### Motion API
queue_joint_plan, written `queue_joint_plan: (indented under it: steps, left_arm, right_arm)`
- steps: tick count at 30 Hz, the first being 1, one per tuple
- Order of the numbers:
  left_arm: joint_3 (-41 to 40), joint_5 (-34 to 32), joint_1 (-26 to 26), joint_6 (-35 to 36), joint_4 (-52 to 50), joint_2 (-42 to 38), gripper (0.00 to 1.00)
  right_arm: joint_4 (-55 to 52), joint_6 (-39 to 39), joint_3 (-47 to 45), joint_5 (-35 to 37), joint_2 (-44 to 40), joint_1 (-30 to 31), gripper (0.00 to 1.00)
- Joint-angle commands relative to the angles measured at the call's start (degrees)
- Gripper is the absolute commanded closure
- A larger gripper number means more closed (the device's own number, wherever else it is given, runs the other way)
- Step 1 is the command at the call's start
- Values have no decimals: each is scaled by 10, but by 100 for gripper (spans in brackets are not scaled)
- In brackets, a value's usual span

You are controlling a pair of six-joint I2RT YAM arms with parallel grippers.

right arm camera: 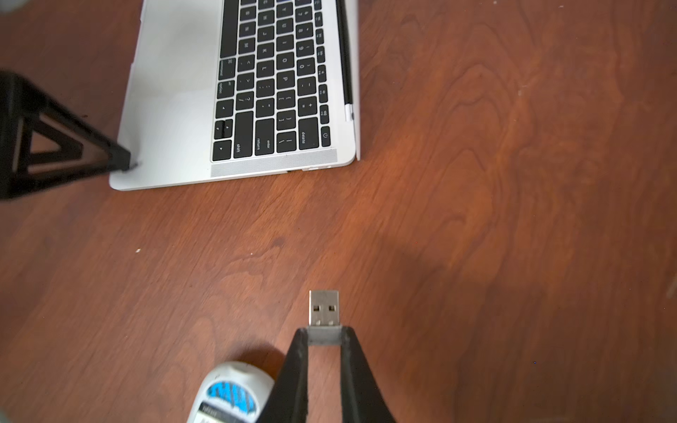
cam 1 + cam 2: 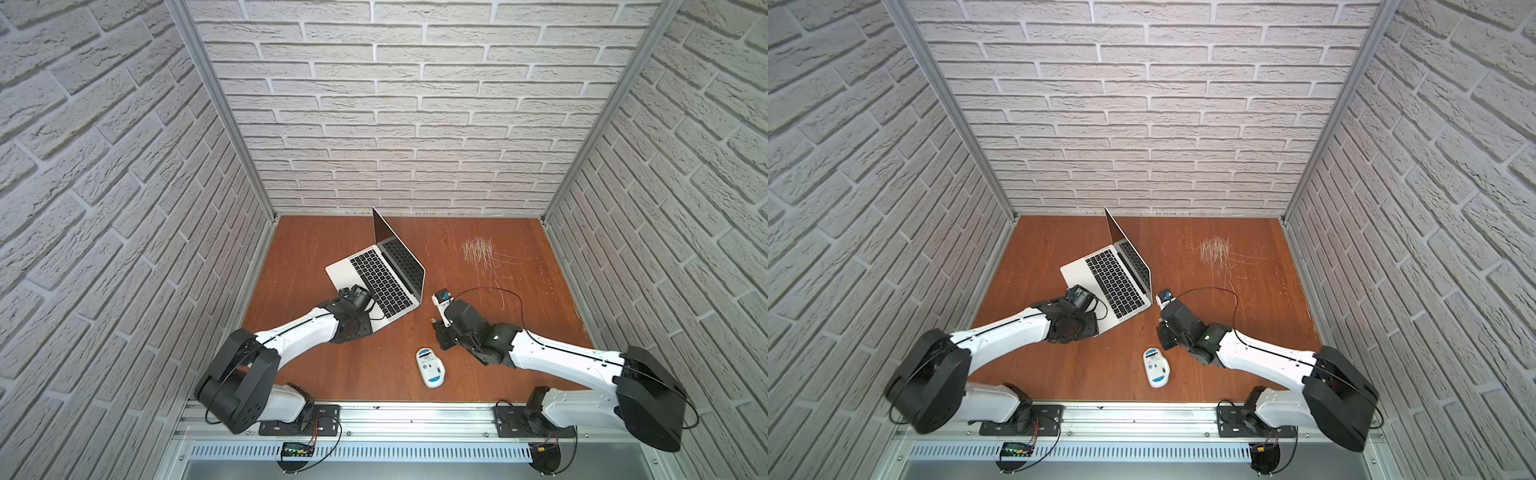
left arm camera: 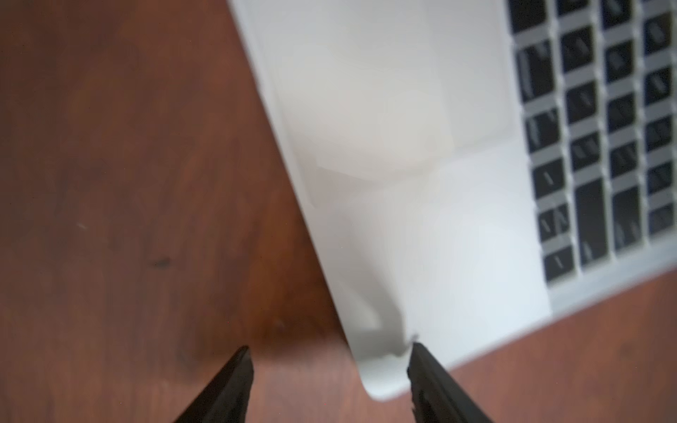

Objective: Remove the wireless mouse receiver from the laptop
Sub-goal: Adjust the mouse at the center of the board.

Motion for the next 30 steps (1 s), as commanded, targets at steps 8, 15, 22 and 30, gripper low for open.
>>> queue_joint_plan:
  steps: [8,15,22,30]
  left_arm:
    - [-17,132,-151,45,147,-1,29]
    - [-40,195,-171,52,256,47,27]
    - [-55,231,-171,51,292,49,26]
    - [-85,253,-172,46,307,17,24]
  right_arm:
    - [-135,71,-20,-43,-52,-7,97]
    - [-101,67,-23,-84,-15,-9,97]
    - [-64,57,-2,-141,58,-15,97]
    - [-38,40,14,-184,99,-15,97]
